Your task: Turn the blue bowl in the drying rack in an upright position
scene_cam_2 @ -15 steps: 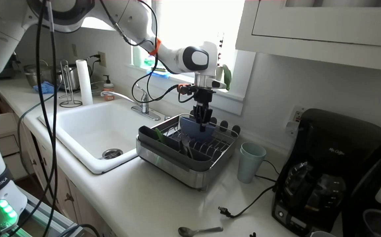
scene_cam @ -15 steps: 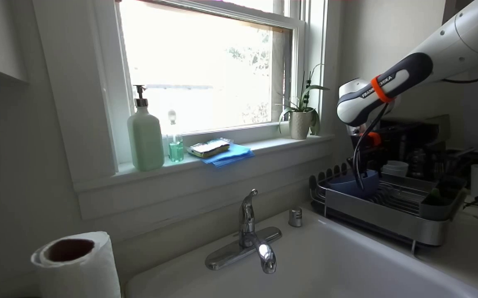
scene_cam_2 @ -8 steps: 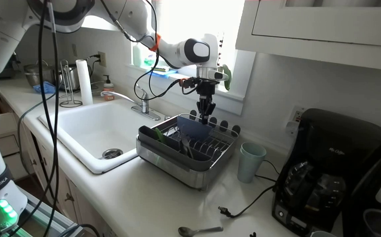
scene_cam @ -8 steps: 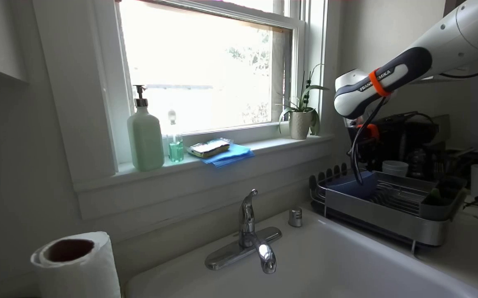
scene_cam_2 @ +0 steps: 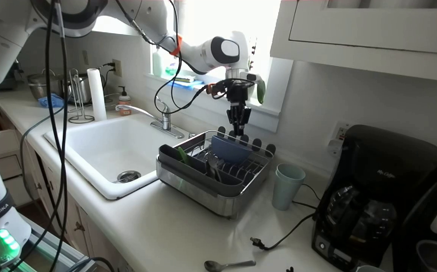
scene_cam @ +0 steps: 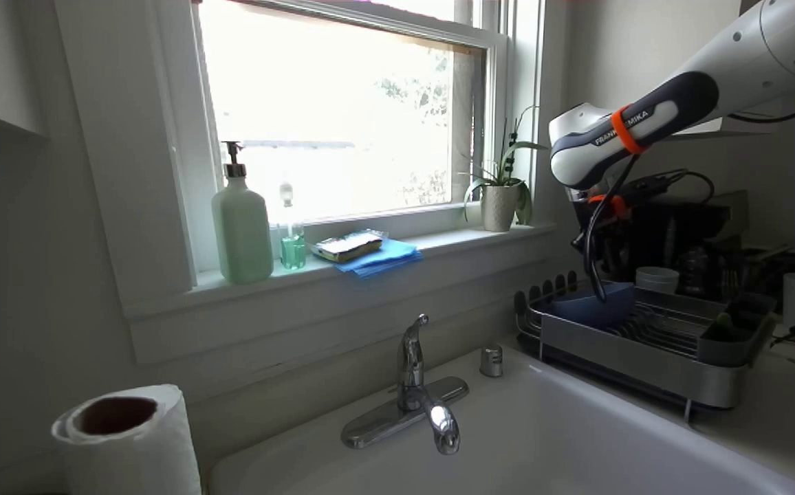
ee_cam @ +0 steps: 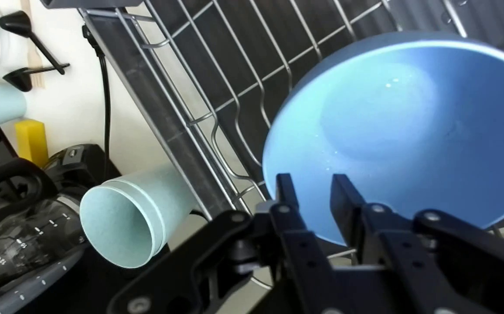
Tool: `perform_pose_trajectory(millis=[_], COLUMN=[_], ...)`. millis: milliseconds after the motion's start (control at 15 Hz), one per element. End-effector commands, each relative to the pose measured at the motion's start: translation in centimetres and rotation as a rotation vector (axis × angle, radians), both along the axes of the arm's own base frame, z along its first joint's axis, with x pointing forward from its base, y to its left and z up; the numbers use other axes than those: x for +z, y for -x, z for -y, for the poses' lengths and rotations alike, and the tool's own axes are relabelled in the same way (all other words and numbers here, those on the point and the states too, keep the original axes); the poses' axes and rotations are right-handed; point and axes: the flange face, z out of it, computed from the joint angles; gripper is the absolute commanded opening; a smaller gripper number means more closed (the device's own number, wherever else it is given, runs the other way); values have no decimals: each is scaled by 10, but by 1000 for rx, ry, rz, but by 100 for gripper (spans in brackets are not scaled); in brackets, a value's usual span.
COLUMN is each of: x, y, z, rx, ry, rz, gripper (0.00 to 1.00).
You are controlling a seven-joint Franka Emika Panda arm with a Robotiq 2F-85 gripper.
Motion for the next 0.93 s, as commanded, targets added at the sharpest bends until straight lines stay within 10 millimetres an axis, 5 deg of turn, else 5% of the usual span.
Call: perform_pose_trajectory(millis=[0, 333, 533, 600, 867], x=[-7, -36, -55, -61, -76], y=[1, 13, 20, 23, 27], z=[3, 23, 30, 31, 32], rx=[19, -29, -42, -51, -72], ry=[-11, -59, -91, -100, -129], rz=[-49, -71, -104, -120, -159], gripper=[60, 95, 100, 82, 59])
